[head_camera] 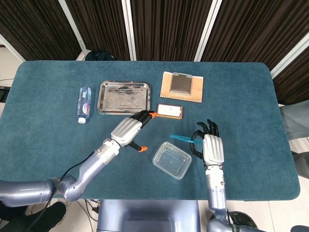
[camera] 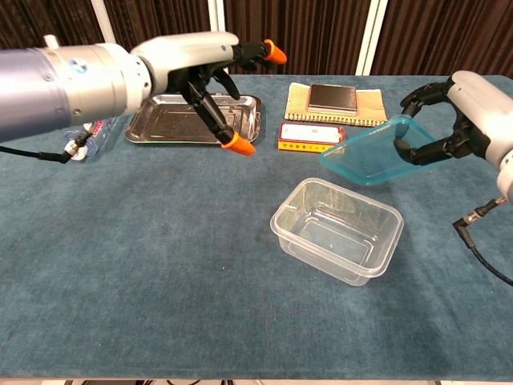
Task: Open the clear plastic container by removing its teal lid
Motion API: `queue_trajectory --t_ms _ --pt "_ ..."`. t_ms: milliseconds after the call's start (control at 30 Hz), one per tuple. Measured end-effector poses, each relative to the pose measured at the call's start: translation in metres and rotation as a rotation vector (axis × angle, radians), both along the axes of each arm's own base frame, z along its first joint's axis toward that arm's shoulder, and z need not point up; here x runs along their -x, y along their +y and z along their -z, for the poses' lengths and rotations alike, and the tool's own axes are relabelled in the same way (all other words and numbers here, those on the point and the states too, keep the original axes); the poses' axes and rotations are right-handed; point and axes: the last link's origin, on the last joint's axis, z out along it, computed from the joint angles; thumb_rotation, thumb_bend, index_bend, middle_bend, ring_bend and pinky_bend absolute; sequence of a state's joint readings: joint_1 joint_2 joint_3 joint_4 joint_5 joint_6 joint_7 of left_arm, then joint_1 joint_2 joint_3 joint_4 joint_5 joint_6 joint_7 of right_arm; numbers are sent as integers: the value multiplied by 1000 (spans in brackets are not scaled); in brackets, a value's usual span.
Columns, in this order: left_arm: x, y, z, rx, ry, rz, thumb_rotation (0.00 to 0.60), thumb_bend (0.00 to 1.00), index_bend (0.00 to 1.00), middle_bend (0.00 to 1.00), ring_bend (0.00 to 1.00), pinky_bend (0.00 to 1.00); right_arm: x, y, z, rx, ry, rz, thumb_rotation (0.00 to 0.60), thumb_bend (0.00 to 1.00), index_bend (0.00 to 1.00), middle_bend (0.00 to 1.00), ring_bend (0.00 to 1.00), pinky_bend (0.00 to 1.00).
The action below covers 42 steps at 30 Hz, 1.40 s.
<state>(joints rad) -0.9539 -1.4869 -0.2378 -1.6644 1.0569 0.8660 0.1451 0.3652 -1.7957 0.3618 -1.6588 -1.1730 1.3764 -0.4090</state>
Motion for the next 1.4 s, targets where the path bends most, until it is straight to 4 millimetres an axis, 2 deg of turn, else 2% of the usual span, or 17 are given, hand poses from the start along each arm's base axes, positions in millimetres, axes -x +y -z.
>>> queue_trajectory --t_ms 67,167,233,400,567,833,1033,1133,1267,1400 --pt "4 0 -7 -10 -5 -5 600 64 0 26 0 195 2 -7 -2 6 18 14 600 517 526 218 1 0" --pt "12 0 -18 -26 -10 -16 600 65 0 23 0 182 6 -16 -3 4 58 42 600 523 90 54 0 0" --pt "16 -1 -24 -34 -14 -24 600 65 0 21 0 173 9 -22 -4 -1 95 61 600 525 2 4 0 0" --pt "26 -5 -41 -57 -17 -22 600 65 0 18 0 166 16 -44 -14 -3 198 122 600 471 0 0 0 0" --pt "31 -10 -51 -65 -25 -15 600 65 0 14 0 152 19 -66 -34 54 261 159 600 384 0 0 0 0" --pt "45 -21 -62 -78 -16 -6 600 65 0 12 0 136 32 -74 -59 104 293 203 600 378 0 0 0 0" --pt "64 -30 -75 -126 19 -9 600 64 0 10 0 96 46 -59 -72 78 311 171 600 230 0 0 0 0" --pt "79 -37 -85 -173 31 -44 600 46 0 2 0 94 57 -45 -84 70 329 148 600 198 0 0 0 0" --pt "110 -55 -104 -254 77 -116 600 3 0 0 0 53 73 -18 -104 54 313 130 600 190 0 0 0 0" --pt "142 -79 -125 -314 129 -189 600 0 0 0 0 19 91 12 -121 12 327 129 600 189 0 0 0 0"
